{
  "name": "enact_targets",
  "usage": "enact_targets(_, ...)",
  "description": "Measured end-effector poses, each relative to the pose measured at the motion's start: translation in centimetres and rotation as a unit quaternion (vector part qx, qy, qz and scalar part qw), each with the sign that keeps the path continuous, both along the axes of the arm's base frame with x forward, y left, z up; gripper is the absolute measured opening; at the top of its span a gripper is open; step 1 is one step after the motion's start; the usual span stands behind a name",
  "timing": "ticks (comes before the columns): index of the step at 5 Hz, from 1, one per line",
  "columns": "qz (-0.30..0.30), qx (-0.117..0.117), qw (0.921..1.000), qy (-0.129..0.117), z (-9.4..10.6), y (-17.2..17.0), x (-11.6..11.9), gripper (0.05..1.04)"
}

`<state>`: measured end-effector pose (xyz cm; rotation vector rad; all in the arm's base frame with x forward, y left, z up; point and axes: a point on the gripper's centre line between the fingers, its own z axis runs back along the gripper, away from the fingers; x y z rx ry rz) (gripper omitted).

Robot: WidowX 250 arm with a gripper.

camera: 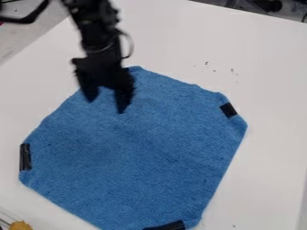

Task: Fold the cloth from bottom left to top right

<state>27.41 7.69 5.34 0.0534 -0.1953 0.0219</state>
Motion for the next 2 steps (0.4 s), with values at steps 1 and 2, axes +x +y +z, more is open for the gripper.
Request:
enact_targets(1,0.020,-0.005,0.9998,-0.005,-1.5,2.1,-3.3,0.999)
enact_targets(2,0.036,-0.004,0.9993,-0.009,-2.0,3.4,-5.8,0.999)
